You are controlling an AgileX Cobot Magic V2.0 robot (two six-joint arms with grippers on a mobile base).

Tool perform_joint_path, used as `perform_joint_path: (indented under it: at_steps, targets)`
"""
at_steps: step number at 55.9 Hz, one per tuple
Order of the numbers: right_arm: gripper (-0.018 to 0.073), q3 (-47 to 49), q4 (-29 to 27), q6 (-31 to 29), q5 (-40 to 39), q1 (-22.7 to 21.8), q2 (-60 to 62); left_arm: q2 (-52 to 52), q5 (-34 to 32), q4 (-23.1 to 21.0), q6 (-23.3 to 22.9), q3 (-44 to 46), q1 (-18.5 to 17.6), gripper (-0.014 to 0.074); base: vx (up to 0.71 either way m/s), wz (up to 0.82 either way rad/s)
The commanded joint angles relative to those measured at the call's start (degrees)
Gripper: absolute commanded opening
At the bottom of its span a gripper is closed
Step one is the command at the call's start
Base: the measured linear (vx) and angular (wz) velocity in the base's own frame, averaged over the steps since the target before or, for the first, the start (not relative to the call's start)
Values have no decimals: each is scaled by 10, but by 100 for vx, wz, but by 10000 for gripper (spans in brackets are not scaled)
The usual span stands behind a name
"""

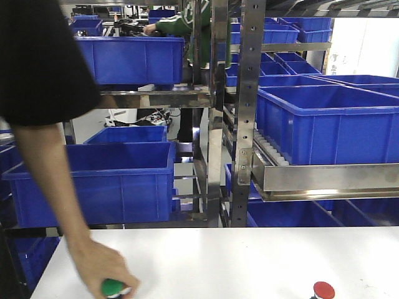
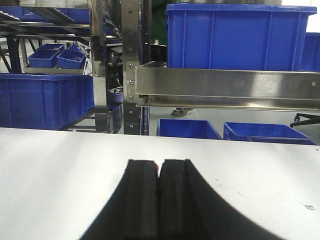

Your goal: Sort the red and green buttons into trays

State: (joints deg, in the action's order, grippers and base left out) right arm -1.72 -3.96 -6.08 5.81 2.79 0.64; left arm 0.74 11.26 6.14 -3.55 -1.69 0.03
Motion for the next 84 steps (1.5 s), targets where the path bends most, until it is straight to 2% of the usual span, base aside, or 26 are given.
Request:
perform_joint_path:
  at_steps: [1, 28, 38, 43, 46, 50, 53, 57, 61, 72, 78, 84]
  targets:
    - [-8, -4, 4, -1, -48, -2, -7, 6, -44, -5, -4, 16, -2, -6, 0, 0]
    - [-8, -4, 4, -1, -55, -2, -7, 6, -44, -5, -4, 16, -2, -6, 0, 0]
    - [-8, -4, 4, -1, -122, -2, -7, 6, -56, -5, -4, 16, -2, -6, 0, 0]
    - [-8, -4, 4, -1, -171, -2, -7, 6, -108, -4, -4, 22, -2, -6, 0, 0]
    - [-8, 5, 4, -1, -188, -2, -7, 6, -187, -5, -8, 23, -2, -6, 0, 0]
    - [-8, 32, 4, -11, -172, -2, -15, 4, -267, -16, -11, 29, -2, -6, 0, 0]
    - [-8, 72, 4, -35, -148, -2, -36, -15, -271, -40, -10, 50, -2, -6, 0, 0]
    - [-8, 124, 4, -53, -135, -2, -88, -77, -254, -67, -7, 87, -2, -6, 0, 0]
    - [-8, 169, 4, -53, -152, -2, -161, -161, -258, -69, -6, 128, -2, -6, 0, 0]
    - [-8, 237, 4, -47, -262, -2, -385, -425, -367, -45, -8, 227, -2, -6, 0, 0]
    - [-6, 240, 4, -46, -301, -2, -460, -518, -404, -43, -8, 255, -2, -3, 0, 0]
    - [13, 240, 4, -46, -332, -2, -520, -584, -419, 3, -9, 276, -2, 22, 0, 0]
